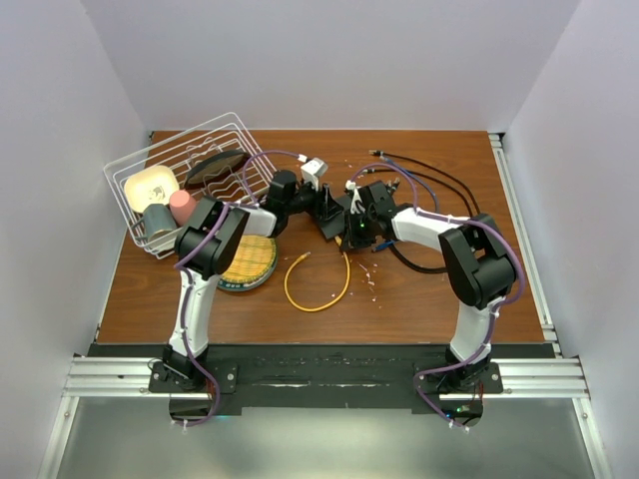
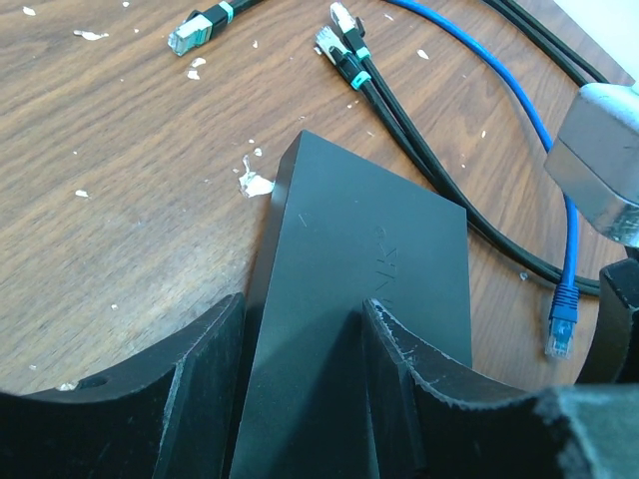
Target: Insert the plug into the switch port
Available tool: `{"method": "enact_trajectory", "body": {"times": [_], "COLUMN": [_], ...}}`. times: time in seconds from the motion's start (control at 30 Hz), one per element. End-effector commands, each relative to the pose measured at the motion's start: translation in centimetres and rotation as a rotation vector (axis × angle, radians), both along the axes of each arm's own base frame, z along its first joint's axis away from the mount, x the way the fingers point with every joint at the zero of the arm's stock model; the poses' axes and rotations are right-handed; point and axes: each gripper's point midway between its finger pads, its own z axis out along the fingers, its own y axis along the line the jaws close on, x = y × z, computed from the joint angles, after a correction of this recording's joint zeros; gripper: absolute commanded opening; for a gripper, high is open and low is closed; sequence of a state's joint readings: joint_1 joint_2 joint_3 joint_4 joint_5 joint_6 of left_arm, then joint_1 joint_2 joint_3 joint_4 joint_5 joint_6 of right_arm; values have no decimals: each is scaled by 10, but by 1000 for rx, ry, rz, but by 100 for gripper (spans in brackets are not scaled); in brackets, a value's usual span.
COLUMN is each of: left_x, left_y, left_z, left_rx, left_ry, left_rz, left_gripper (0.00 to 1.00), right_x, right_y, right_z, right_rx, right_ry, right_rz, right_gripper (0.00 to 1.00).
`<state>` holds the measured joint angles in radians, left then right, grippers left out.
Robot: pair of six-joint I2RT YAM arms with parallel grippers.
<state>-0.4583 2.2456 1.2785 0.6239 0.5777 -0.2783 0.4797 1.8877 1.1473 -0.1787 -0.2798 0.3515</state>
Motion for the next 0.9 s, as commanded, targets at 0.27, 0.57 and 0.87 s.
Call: {"method": "enact_trajectory", "body": {"times": [0.27, 0.57, 0.87], "left_x": [-162, -117, -72], "left_y": [-61, -40, 5], "left_z": [-18, -18, -17], "left_rx": [-25, -25, -13], "left_ry": [402, 392, 397], "left_rz": [-431, -217, 27], "left_gripper": [39, 52, 69], "right_x": [140, 102, 68], "right_y": [17, 16, 9], "right_z": [201, 153, 114], "right_rx": [323, 251, 222], "right_ry": [-783, -694, -608], "right_rz": [-196, -143, -90], "right_gripper": [0, 0, 12]}}
